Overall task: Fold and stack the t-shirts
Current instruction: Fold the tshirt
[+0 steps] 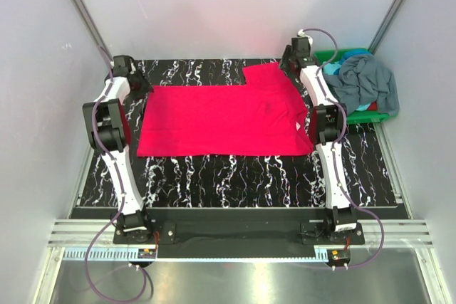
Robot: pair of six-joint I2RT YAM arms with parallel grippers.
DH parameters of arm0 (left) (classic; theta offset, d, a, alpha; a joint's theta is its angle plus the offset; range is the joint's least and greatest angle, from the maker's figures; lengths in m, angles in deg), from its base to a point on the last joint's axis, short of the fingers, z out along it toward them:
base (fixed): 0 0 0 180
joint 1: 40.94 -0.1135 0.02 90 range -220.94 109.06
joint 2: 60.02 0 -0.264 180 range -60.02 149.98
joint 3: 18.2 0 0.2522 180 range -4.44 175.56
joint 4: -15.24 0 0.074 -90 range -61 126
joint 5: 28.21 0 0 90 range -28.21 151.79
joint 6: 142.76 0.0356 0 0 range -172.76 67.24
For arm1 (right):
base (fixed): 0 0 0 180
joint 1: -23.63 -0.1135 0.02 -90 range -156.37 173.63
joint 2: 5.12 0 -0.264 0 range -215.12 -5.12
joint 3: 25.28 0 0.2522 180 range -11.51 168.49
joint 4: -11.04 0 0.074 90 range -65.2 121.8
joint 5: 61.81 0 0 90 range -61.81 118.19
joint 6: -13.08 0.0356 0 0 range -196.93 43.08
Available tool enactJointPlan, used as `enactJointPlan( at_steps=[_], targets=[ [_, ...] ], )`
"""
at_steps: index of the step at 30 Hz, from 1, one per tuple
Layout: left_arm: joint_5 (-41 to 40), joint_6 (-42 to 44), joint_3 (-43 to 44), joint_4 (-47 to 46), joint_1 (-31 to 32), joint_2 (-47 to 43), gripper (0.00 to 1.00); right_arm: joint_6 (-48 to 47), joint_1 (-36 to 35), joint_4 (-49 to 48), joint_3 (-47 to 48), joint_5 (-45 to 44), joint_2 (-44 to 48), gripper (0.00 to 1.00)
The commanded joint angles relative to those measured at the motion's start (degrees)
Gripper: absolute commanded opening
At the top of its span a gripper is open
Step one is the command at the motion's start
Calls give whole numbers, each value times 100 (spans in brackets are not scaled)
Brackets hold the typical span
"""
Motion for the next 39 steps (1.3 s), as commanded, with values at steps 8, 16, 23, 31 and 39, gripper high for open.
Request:
enactJointPlan(
  at_steps=[8, 16, 23, 31, 39],
  targets=[
    [-78, 150, 420, -73, -7, 139, 49, 1219, 304, -1071, -30, 1183, -439, 54],
    [-324, -34, 578, -82, -7, 165, 54, 1176, 181, -861, -234, 1323, -412, 53],
    [-377, -175, 745, -47, -16, 209, 54, 957, 128, -676, -366, 1112, -281, 29],
    [-210, -210, 1061, 94, -24, 577, 52, 737, 128, -763, 214, 1129, -412, 0],
    [-114, -386, 1729, 323, -95, 1087, 51, 622, 93, -1308, -356, 1226, 115, 0]
  ],
)
